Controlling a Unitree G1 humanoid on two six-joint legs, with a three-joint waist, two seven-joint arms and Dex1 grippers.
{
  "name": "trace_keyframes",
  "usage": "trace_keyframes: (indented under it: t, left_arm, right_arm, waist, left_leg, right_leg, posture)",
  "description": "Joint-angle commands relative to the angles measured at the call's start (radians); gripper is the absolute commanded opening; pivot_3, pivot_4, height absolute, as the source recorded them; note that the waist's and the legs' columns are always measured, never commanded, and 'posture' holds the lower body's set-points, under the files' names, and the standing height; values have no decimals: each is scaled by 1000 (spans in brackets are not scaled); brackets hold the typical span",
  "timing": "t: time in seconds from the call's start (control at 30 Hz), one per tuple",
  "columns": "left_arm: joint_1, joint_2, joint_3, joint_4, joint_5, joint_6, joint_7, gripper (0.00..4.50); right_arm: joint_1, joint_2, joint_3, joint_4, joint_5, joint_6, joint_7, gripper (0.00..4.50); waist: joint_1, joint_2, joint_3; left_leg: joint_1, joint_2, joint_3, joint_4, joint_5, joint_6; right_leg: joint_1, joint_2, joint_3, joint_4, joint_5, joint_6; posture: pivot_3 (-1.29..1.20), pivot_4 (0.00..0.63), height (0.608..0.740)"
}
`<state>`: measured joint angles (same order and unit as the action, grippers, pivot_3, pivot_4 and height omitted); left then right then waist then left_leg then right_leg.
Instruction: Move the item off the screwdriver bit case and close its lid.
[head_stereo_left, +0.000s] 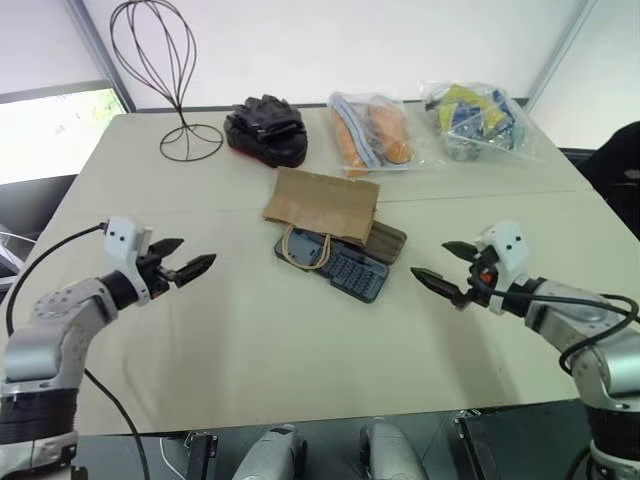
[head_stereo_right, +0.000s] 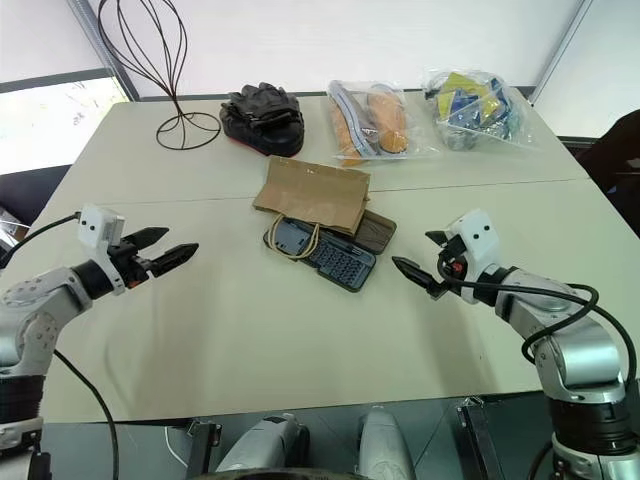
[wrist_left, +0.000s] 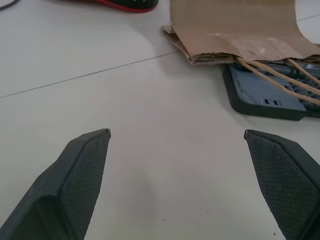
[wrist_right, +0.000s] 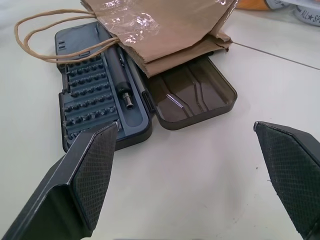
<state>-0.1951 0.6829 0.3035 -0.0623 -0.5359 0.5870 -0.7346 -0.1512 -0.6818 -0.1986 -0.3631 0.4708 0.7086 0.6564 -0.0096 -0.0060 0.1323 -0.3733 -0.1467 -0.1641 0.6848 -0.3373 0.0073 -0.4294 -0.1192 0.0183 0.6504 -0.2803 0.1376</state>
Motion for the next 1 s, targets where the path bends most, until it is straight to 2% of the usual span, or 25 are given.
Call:
trace_keyframes:
  t: [0.03, 1.0]
  left_arm:
    - [-2, -24, 56, -38, -50, -5, 14, 4469]
    - [-68, -4, -2, 67, 68, -120, -18, 4469]
  right_arm:
    - [-20, -7, 0, -2, -8, -24, 0, 4484]
    - [-43, -13, 18, -2, -20, -30, 1, 4484]
  waist:
    - [0, 0, 0]
    - [-1, 0, 0]
  left_leg:
    - [0, 0, 0, 0, 0, 0]
    - [0, 0, 0, 0, 0, 0]
  right_leg:
    - [0, 0, 0, 0, 0, 0]
    - [0, 0, 0, 0, 0, 0]
  posture:
    - [0, 150, 740]
    - [0, 150, 740]
